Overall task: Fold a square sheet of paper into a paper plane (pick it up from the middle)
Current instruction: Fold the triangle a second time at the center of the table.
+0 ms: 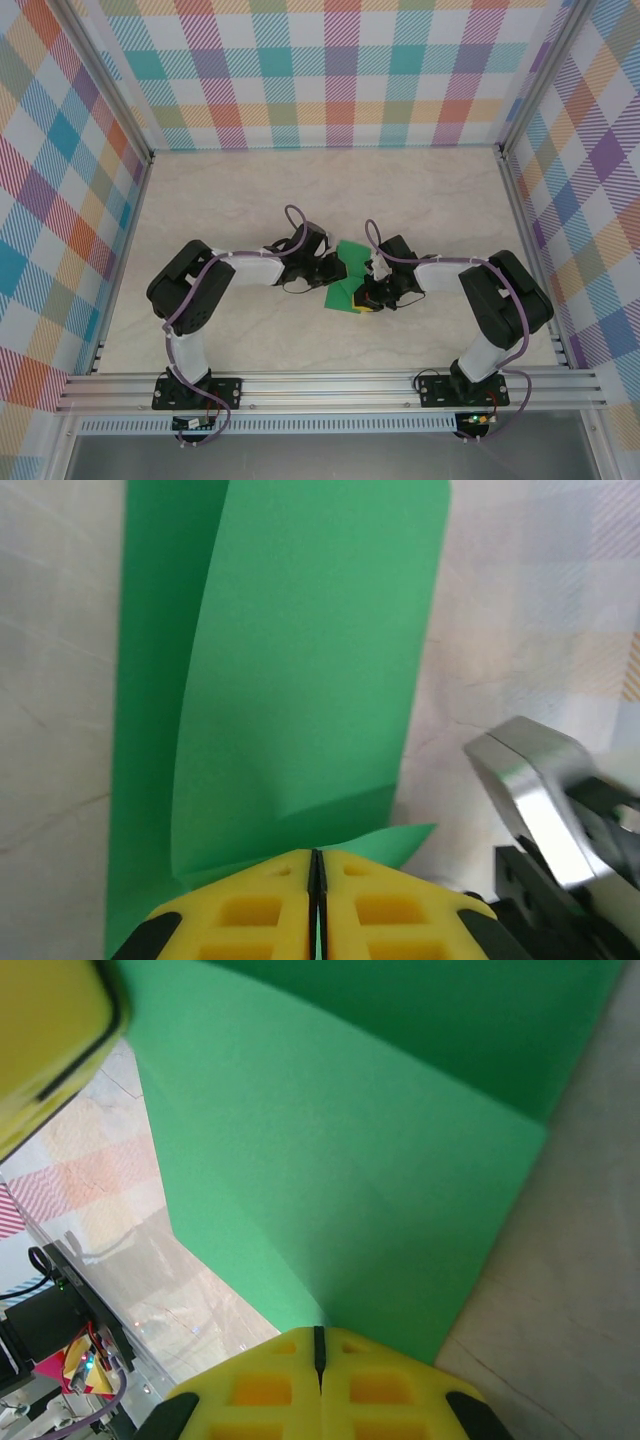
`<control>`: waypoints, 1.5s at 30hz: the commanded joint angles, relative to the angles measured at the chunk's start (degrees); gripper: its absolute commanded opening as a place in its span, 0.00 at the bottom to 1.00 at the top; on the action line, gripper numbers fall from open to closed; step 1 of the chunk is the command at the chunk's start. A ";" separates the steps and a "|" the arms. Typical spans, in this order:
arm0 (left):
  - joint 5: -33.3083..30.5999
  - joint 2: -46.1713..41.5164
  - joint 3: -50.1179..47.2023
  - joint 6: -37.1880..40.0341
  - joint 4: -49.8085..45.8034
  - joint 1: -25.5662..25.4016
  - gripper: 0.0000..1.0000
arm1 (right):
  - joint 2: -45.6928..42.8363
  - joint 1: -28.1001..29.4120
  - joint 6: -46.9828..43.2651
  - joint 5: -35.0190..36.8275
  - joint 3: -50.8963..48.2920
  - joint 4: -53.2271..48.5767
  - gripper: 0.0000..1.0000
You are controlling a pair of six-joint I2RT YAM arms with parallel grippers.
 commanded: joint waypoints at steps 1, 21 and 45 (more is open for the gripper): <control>-2.39 1.73 -0.46 0.69 -1.21 -0.08 0.11 | -0.49 -0.18 0.24 2.16 0.30 -4.49 0.00; -4.24 3.32 -0.46 0.09 -4.56 -0.07 0.09 | 5.41 1.00 4.16 -1.90 11.47 -2.00 0.01; -4.74 3.03 -0.98 -0.33 -4.39 -0.05 0.09 | 1.24 1.59 1.25 1.00 9.10 -8.48 0.03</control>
